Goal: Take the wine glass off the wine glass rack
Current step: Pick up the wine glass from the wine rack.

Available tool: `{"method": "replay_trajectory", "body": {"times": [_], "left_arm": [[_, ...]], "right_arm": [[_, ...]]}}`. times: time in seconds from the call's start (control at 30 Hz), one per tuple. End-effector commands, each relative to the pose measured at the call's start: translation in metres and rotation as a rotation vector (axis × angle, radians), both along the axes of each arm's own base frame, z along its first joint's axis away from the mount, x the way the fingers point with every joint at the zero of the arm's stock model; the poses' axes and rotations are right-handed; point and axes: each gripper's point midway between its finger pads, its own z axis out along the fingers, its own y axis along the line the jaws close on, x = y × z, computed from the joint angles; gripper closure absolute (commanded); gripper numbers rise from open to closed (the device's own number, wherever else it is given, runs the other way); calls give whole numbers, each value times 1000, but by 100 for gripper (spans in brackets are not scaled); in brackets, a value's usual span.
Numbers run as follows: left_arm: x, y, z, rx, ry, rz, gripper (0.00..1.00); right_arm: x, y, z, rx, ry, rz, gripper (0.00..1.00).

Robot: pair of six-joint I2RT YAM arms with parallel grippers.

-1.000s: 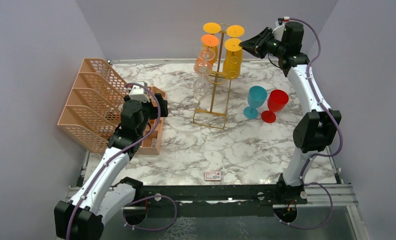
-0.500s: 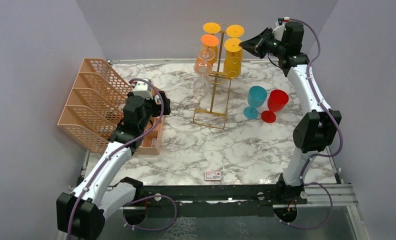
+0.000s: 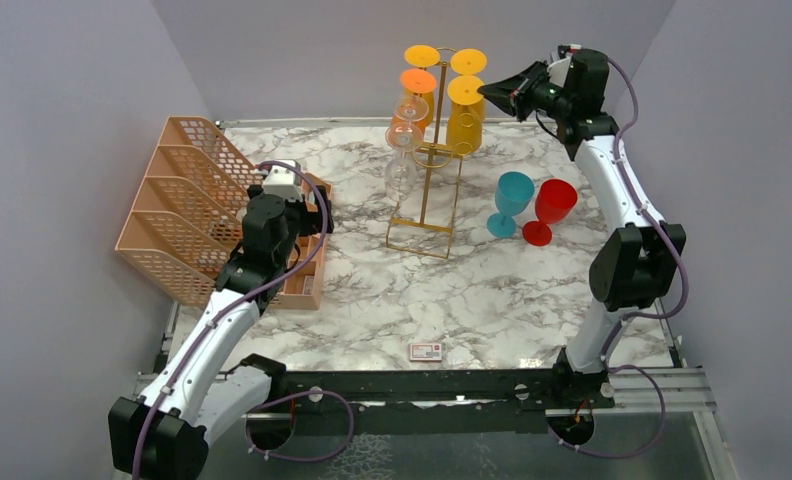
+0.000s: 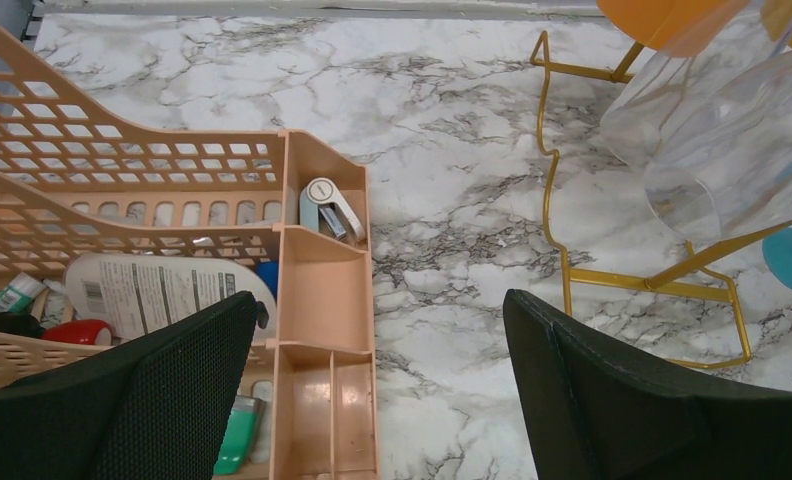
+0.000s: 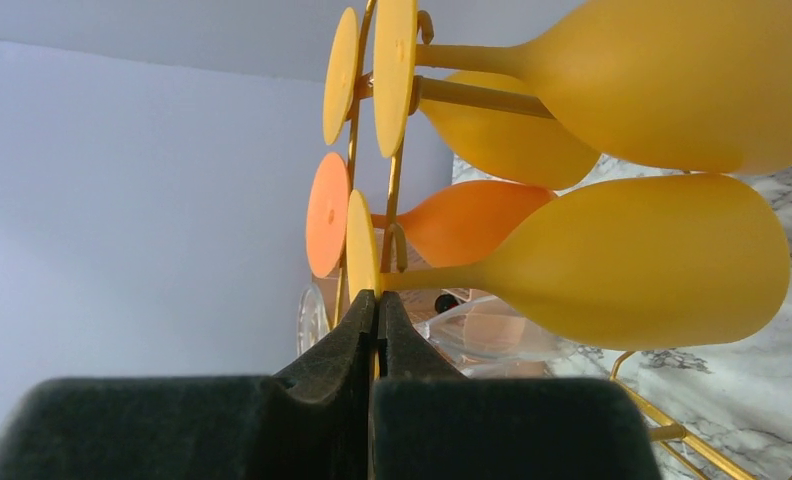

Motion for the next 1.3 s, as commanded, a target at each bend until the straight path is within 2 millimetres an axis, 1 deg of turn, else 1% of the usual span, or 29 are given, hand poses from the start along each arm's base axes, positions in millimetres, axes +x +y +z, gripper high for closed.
{"method": "replay_trajectory", "body": {"times": [0.0,0.23,0.73,0.97,1.27], "left_arm": [[-4,8,3,16,-13,28,1],[-5,9,4,17,-13,32,1],[-6,9,5,15,-15,27,1],[-6,9,7,16,-21,28,1],[-7,8,7,13,-22,19,1]], "right_arm": [[-18,2,37,40,-70,5,99],[-21,-3,40,50,-61,-39,99],[-17,-19,38,12,-57,-158,99],[-17,-21,37,-1,-54,-169,99],[-20,-28,35,-38,-64,-213,99]]}}
